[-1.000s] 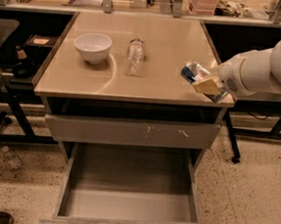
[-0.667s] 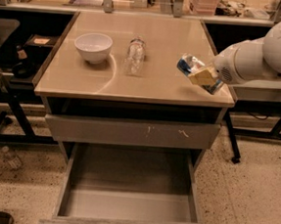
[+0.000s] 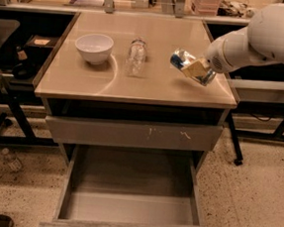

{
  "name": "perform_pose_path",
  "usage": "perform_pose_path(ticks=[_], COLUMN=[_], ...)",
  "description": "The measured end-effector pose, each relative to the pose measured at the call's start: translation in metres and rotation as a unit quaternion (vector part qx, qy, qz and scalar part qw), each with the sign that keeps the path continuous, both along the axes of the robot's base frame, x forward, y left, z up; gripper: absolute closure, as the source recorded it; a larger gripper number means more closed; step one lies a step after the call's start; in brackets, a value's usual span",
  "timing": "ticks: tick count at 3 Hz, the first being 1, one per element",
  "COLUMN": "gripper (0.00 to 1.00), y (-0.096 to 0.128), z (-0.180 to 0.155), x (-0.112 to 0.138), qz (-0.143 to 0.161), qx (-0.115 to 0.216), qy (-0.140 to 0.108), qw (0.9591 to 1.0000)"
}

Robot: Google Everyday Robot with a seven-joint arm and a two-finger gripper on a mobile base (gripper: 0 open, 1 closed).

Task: Pick redbull can from middle drawer and place on counter

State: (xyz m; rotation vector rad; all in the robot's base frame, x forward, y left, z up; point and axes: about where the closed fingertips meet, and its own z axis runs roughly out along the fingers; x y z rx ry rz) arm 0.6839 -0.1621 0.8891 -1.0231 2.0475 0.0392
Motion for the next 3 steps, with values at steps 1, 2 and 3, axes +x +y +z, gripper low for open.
perform_pose_path(ticks=[1, 2, 3], gripper=[1.0, 1.0, 1.0], y=[0.007, 0.015, 0.026], z=[-0.007, -0.019, -0.032], x=[0.02, 0.039, 0.053], qz=[0.008, 0.013, 0.018], qx=[-0.005, -0.006, -0.008], qy=[0.012, 0.029, 0.048], qw=[0.9999, 0.9995, 0.9986])
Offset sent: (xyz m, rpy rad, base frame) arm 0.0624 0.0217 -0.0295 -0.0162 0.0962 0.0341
